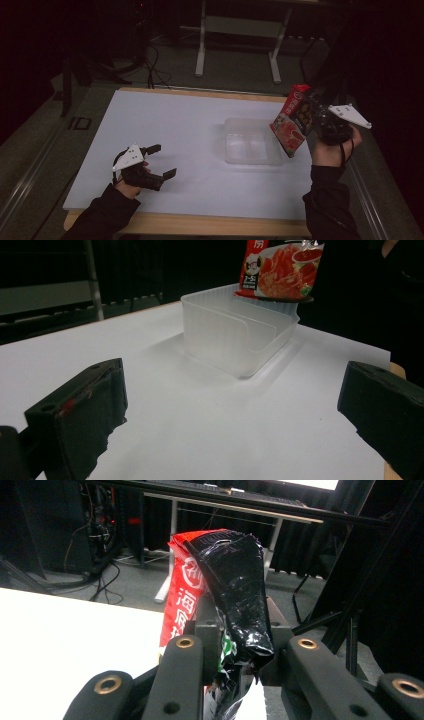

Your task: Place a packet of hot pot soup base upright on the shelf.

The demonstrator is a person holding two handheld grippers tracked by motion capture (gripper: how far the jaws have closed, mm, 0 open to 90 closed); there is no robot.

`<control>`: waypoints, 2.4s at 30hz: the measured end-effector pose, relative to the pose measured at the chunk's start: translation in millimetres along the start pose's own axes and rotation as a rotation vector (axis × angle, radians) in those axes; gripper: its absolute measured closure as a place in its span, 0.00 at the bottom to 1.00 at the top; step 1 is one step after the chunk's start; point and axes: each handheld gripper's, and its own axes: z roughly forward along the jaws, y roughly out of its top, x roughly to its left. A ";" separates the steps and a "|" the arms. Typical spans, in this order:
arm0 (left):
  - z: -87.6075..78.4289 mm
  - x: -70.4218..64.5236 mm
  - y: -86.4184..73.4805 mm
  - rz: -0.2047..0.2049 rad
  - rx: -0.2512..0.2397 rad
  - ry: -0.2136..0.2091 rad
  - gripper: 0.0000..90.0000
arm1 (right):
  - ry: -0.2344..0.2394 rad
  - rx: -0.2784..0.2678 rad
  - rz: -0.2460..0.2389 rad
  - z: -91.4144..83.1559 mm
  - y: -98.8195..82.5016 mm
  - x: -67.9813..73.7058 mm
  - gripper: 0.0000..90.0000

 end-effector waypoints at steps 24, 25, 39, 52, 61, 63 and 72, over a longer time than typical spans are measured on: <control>0.9 0.1 -1.8 -0.006 0.006 -0.014 0.00 | 0.001 0.042 0.028 28.0 -32.4 13.8 0.85; 0.9 0.2 -1.8 -0.008 0.005 -0.014 0.00 | 0.002 0.046 0.025 28.4 -33.1 14.2 0.85; 3.4 -2.6 -3.3 0.001 0.021 -0.038 0.00 | 0.027 0.066 0.068 21.5 -63.6 10.9 0.84; 4.6 -1.0 -5.9 -0.004 0.029 -0.044 0.00 | 0.088 0.070 0.098 20.2 -49.5 6.5 0.57; -0.3 -0.6 -6.1 -0.006 0.018 -0.043 0.00 | 0.259 -0.001 0.080 4.0 -9.8 15.9 0.18; -1.4 -0.6 -6.3 -0.002 0.020 -0.041 0.00 | 0.292 -0.012 0.074 -0.1 -4.5 19.8 0.15; -3.3 -1.9 -5.9 0.005 0.016 -0.044 0.00 | 0.417 -0.047 0.034 -17.0 6.1 45.0 0.13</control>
